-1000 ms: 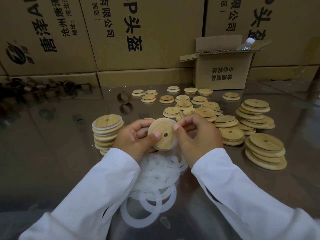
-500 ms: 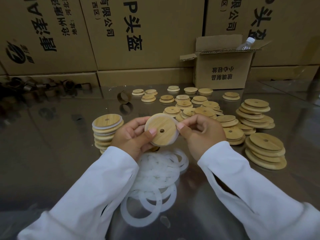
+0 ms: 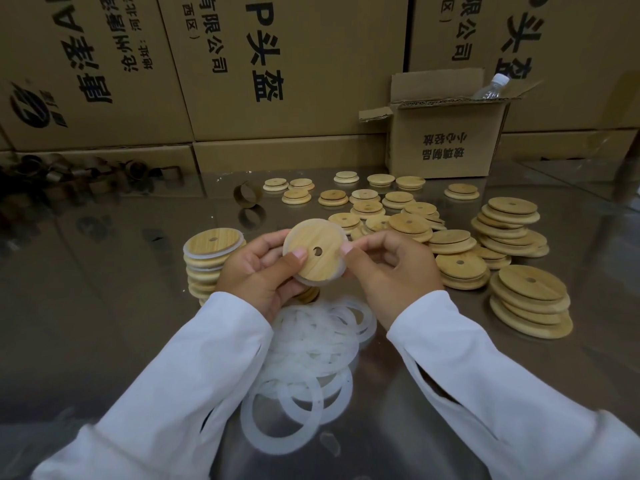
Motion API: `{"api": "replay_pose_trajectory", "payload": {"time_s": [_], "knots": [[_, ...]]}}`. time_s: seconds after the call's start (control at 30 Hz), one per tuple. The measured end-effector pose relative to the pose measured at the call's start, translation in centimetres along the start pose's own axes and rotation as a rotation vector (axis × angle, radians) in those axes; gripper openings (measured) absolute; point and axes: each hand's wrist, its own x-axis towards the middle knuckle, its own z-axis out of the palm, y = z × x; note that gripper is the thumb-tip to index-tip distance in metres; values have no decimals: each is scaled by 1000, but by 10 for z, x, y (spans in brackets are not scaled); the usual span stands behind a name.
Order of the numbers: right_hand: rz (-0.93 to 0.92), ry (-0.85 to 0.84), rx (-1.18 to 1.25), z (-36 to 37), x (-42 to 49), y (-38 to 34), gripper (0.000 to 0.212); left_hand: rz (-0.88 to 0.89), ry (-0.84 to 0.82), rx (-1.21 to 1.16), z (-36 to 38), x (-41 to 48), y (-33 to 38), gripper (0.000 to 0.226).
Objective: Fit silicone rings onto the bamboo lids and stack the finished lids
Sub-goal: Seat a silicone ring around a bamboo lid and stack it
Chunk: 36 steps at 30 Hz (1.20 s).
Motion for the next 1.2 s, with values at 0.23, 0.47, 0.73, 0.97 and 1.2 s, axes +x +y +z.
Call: {"api": "replay_pose_trajectory", "payload": {"time_s": [0.23, 0.47, 0.73, 0.97, 1.2], "knots": [[10, 25, -58, 0, 1, 0, 17, 8, -4, 9, 2, -2, 0, 32], [94, -5, 9, -1, 0, -1, 19, 41, 22, 28, 1, -2, -1, 31], [111, -23, 30, 1, -1, -3, 26, 84, 81, 71, 2, -2, -4, 18], [115, -32, 30, 2, -2, -5, 23, 90, 89, 75, 2, -1, -4, 18], [198, -49, 33, 5, -2, -3, 23, 123, 84, 101, 1, 1, -7, 19]]}}
